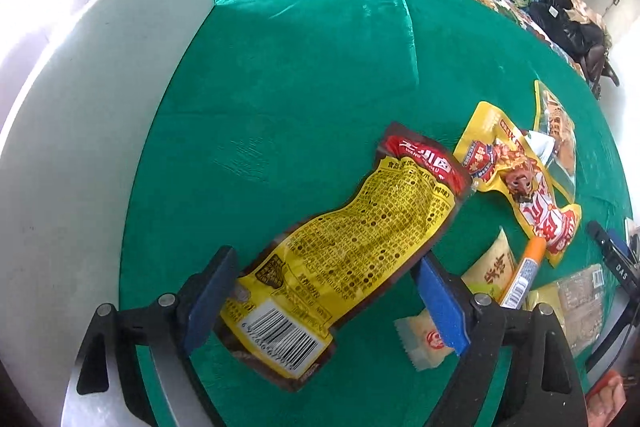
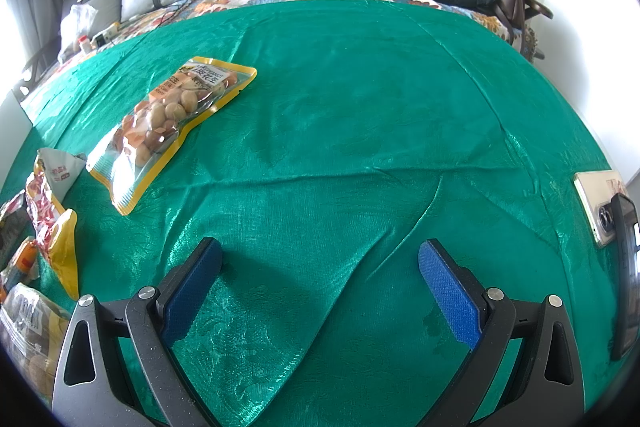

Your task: Organize snacks

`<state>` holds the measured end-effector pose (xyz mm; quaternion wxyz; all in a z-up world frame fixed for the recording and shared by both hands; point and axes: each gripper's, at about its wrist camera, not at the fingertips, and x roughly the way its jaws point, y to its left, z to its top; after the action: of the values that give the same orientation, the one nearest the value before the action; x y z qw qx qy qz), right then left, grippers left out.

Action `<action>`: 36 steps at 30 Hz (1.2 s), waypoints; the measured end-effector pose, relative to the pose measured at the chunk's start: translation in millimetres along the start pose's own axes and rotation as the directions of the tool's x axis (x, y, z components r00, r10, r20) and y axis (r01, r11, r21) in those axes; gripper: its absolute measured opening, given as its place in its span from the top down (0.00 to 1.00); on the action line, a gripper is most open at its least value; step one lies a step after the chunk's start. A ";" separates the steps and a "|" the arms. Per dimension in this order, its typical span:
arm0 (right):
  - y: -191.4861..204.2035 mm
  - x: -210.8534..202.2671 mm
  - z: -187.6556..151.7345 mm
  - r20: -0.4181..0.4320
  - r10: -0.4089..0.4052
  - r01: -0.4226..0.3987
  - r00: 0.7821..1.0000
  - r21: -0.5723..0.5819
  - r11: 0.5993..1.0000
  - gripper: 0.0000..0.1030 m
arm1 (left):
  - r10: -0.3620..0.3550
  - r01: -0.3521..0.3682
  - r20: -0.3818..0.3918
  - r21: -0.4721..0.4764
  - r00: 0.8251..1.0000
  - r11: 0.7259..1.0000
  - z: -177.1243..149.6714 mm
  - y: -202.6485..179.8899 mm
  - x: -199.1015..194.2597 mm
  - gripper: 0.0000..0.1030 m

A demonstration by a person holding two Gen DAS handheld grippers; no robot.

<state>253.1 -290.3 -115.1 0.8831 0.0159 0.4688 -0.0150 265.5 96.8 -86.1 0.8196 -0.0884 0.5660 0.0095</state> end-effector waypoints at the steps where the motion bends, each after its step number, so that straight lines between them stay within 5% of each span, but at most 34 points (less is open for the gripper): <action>1: 0.2 -0.4 -0.2 0.000 0.000 0.000 1.000 0.000 1.000 0.02 | -0.004 0.004 0.004 -0.004 1.000 1.000 0.5 2.4 -2.0 0.17; 5: 0.4 -0.9 -0.3 0.000 0.000 0.000 1.000 0.000 1.000 0.02 | -0.049 0.051 0.036 -0.055 0.998 0.997 3.5 15.5 -5.4 0.17; 16: 0.2 -0.5 -0.1 0.000 0.000 0.000 1.000 0.000 1.000 0.02 | 0.052 -0.050 0.012 -0.126 0.999 0.991 11.7 20.3 6.4 0.24; 23: 0.5 -1.1 -0.3 0.000 0.000 0.000 1.000 0.000 1.000 0.02 | 0.138 -0.117 0.143 -0.143 0.980 0.983 16.3 18.5 -24.8 0.24; 29: 0.6 -1.3 -0.4 0.000 0.000 0.000 1.000 0.000 1.000 0.02 | 0.178 -0.187 0.231 0.020 0.957 0.982 5.4 -3.9 -45.5 0.24; 32: 0.1 -0.4 0.0 0.000 0.000 0.000 1.000 0.000 1.000 0.02 | 0.106 -0.148 0.209 0.193 0.972 0.970 -6.5 -24.0 -45.2 0.26; 34: 0.3 -0.8 -0.1 0.000 0.000 0.000 1.000 0.000 1.000 0.02 | 0.090 -0.143 0.181 0.304 0.979 0.942 -16.7 -39.0 -41.0 0.38; 36: 0.4 -1.0 -0.3 -0.001 0.000 0.000 1.000 0.000 1.000 0.02 | 0.081 -0.129 0.142 0.370 0.987 0.920 -24.4 -48.2 -33.2 0.39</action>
<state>252.2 -290.0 -114.5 0.8829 0.0159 0.4690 -0.0151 236.6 48.3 -57.2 0.8530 0.1025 0.5093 -0.0504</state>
